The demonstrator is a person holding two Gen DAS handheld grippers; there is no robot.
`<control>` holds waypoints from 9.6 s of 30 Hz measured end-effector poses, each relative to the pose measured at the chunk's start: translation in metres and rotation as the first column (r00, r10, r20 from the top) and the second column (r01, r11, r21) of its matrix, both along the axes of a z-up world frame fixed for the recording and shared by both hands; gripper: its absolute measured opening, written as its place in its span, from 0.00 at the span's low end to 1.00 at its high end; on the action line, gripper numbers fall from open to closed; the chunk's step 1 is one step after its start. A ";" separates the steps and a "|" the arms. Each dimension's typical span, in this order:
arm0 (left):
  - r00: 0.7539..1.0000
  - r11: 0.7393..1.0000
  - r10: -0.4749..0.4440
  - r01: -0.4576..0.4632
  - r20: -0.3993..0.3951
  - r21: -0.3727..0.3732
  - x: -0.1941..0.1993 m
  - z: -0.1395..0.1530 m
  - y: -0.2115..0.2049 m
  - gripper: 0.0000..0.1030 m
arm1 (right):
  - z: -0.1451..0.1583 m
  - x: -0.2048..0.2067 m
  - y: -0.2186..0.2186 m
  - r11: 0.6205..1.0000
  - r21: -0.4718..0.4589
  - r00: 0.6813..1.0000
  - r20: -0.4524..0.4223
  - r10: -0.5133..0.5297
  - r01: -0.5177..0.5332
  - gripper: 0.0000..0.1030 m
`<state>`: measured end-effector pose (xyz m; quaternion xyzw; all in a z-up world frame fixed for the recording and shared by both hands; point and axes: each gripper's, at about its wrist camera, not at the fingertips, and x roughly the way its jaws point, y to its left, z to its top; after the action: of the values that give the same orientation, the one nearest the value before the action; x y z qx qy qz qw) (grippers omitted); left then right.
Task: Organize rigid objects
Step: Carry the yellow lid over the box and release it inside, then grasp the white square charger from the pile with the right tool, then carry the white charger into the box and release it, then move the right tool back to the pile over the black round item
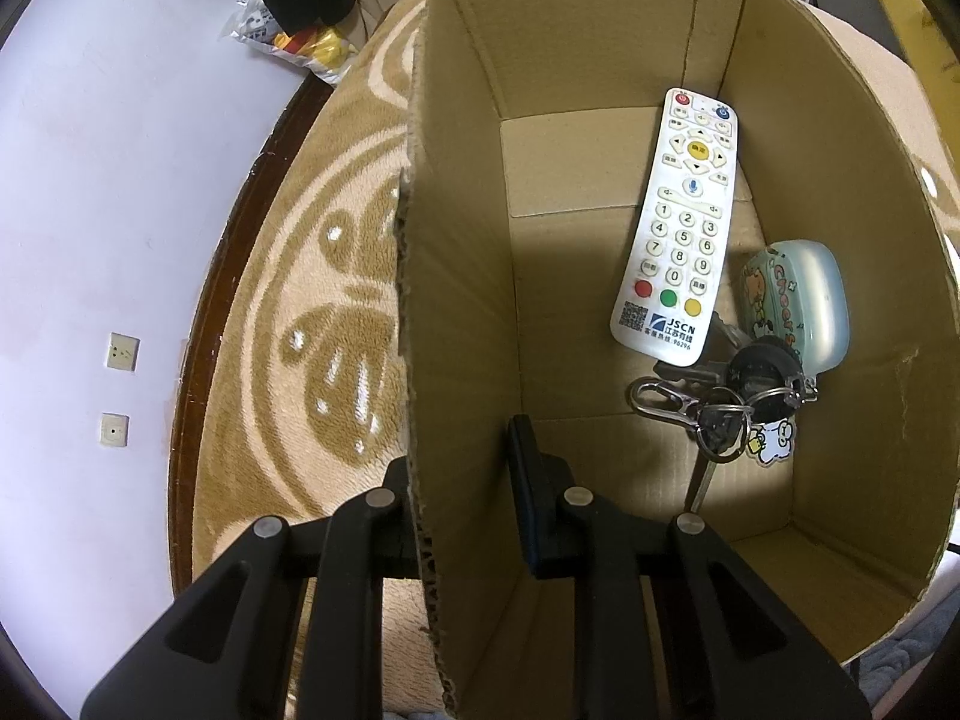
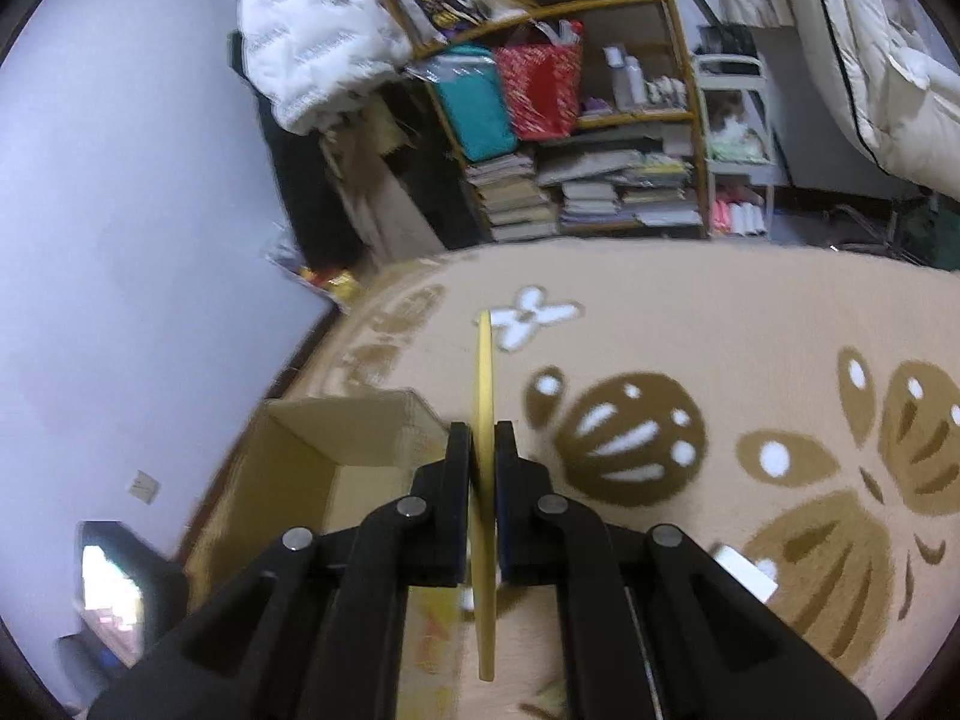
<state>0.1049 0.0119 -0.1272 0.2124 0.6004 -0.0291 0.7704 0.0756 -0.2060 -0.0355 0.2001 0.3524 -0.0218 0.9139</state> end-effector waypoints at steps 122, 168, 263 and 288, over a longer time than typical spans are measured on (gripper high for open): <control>1.000 1.000 -0.009 0.009 0.011 -0.013 -0.012 0.008 0.003 0.21 | -0.114 -0.004 -0.025 0.987 -0.144 0.928 -0.354 -0.115 0.068 0.55; 0.999 0.993 0.045 -0.047 -0.020 -0.112 -0.004 0.012 0.020 0.21 | -0.027 -0.016 0.094 0.965 -0.084 0.966 -0.094 0.239 -0.247 0.56; 0.999 0.995 0.022 -0.027 -0.043 -0.099 -0.005 0.010 0.016 0.22 | -0.129 -0.030 0.004 0.991 0.016 0.892 -0.438 -0.110 0.130 0.50; 0.998 0.992 0.032 -0.037 -0.048 -0.119 -0.005 0.010 0.019 0.21 | -0.130 -0.032 0.030 0.994 -0.082 0.896 -0.431 -0.105 0.077 0.31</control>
<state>0.0998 0.0310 -0.1177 0.1547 0.6187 -0.0565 0.7682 0.0440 -0.1758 -0.1654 0.1778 0.5369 -0.1196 0.8160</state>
